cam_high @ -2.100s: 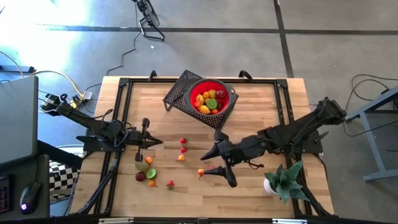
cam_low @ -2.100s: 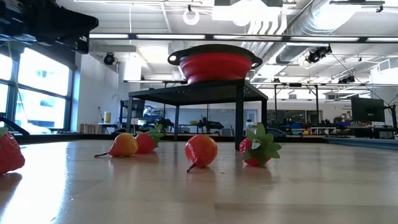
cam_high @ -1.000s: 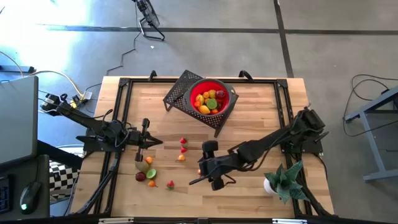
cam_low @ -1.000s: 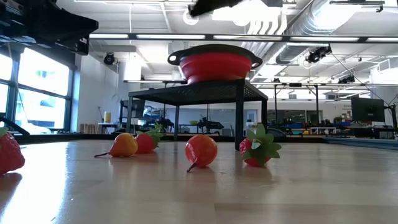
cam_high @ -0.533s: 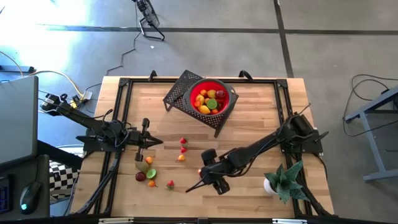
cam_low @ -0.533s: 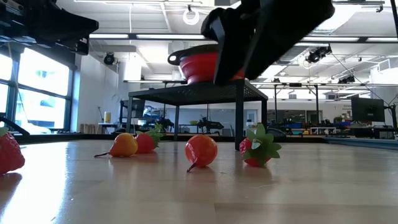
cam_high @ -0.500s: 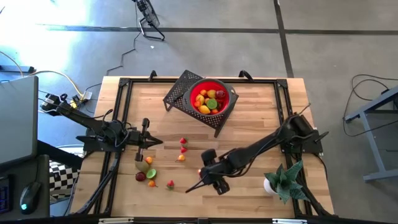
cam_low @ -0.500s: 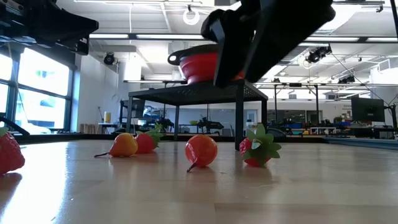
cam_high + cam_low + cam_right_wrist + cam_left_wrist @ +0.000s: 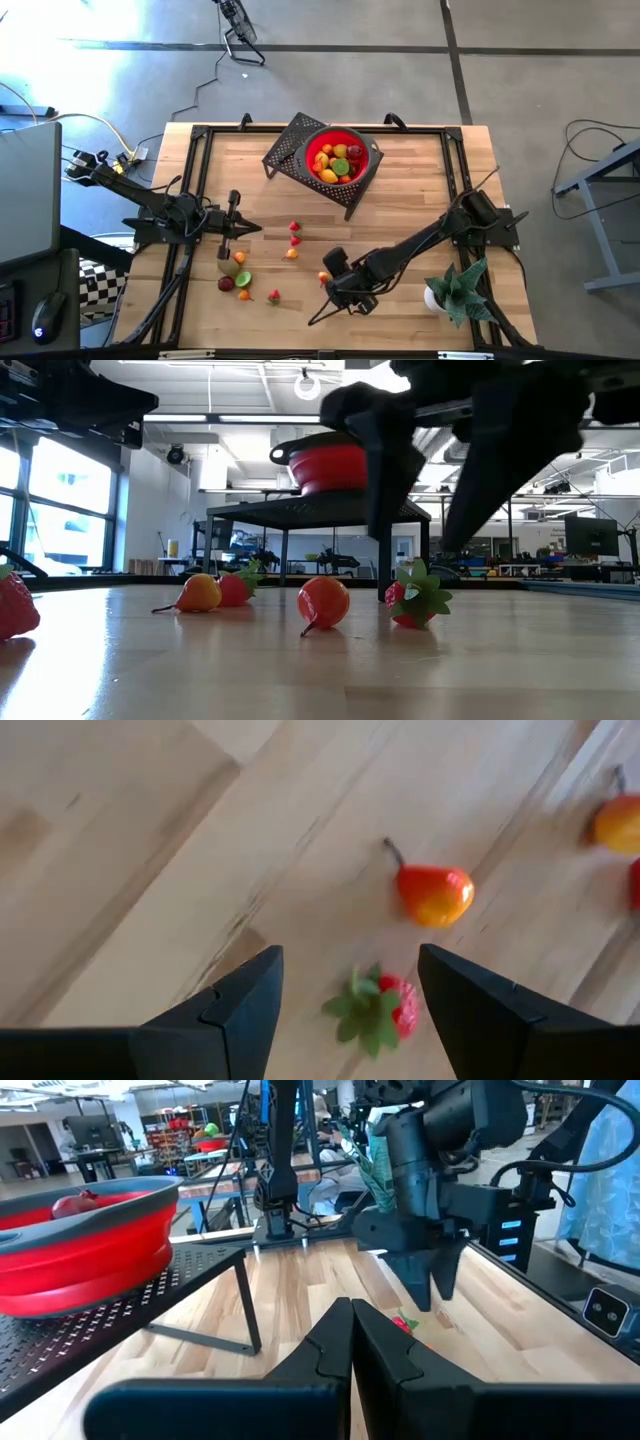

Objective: Pick & Place Fruit
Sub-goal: Put the strawberry into the strainer bowl on the shelf

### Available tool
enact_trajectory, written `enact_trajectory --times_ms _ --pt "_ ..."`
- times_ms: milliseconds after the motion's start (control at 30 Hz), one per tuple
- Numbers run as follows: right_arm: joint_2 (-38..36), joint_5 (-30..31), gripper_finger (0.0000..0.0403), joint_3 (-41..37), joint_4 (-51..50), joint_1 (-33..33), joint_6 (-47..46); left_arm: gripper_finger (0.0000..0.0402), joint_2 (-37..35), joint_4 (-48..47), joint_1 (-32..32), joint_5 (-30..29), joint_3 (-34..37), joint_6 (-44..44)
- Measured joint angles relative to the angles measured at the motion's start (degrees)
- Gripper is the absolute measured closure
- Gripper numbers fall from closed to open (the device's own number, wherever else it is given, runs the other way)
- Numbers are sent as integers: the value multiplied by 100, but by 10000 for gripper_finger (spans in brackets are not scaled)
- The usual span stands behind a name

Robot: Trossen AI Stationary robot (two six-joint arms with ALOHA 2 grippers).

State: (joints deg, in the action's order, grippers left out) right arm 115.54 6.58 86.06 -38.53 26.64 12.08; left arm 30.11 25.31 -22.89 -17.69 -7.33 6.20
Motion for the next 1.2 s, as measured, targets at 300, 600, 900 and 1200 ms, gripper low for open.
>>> enact_trajectory --times_ms 300,600,900,1200 --pt "128 509 181 2 -172 65 579 402 0 -32 2 -2 5 0" --pt "132 309 241 4 -135 63 529 402 0 -62 0 -92 4 0" --pt "406 145 240 -2 25 25 277 402 0 -88 2 -107 4 -2" --pt "425 397 242 2 122 -3 253 402 2 -134 1 -113 4 -2"
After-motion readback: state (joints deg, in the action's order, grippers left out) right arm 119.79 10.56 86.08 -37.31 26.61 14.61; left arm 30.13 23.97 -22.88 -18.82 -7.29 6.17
